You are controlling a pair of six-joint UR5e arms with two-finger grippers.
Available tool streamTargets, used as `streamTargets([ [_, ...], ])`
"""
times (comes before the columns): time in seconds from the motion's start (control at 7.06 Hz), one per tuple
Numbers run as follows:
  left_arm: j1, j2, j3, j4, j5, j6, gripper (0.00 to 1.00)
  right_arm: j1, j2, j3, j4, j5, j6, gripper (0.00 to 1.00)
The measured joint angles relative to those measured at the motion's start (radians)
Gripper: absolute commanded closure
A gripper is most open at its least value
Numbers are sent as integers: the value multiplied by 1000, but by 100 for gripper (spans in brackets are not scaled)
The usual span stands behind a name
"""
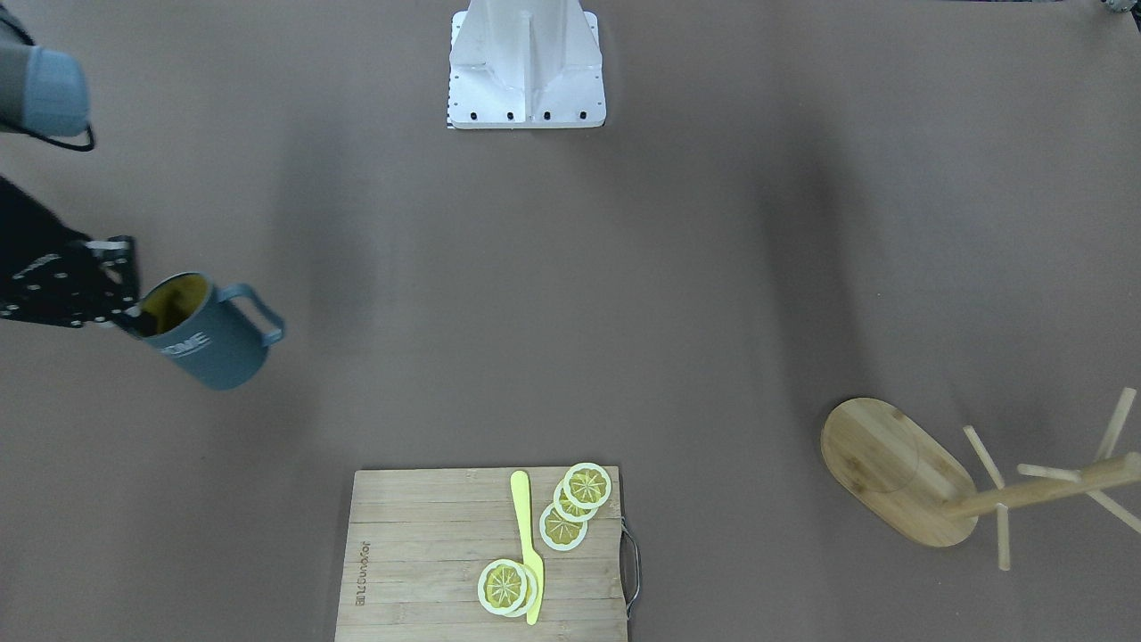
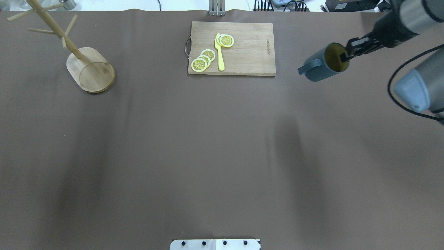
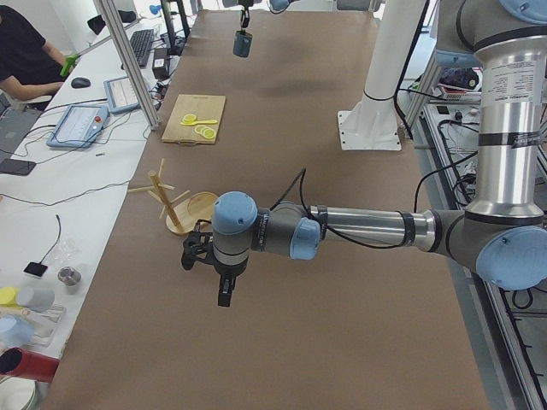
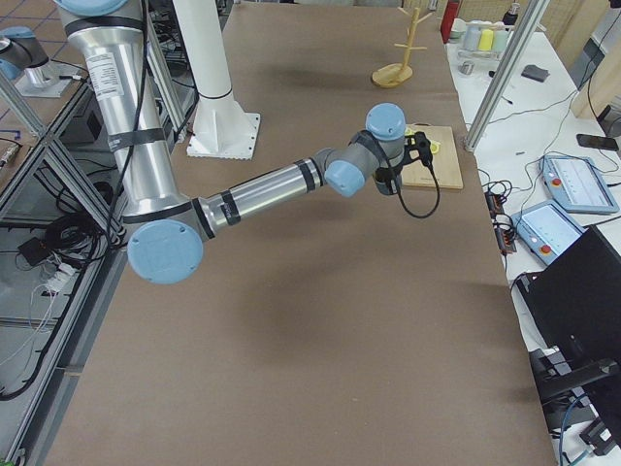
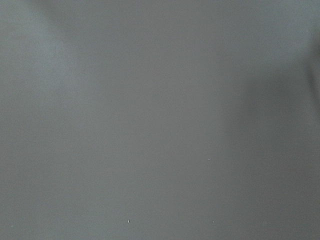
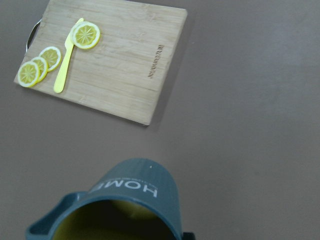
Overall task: Hang cup on storage rack
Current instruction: 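Carry the teal mug with the right gripper and lower it onto the table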
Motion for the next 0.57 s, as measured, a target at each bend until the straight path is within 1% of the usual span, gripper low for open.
streamTargets([
  [0.14, 0, 1, 1, 0, 0, 1, 1, -107, 97, 19, -152, -87, -6, 100],
  [0.28, 0, 2, 4, -2, 0, 3, 1, -216, 173, 21, -267, -191, -11, 100],
  [0.42, 0, 2, 8, -4, 0, 4, 1, -300, 220, 8, -320, -267, -14, 100],
  [0.57, 0, 1, 12, -5, 0, 3, 1, -350, 256, -22, -328, -302, -15, 100],
])
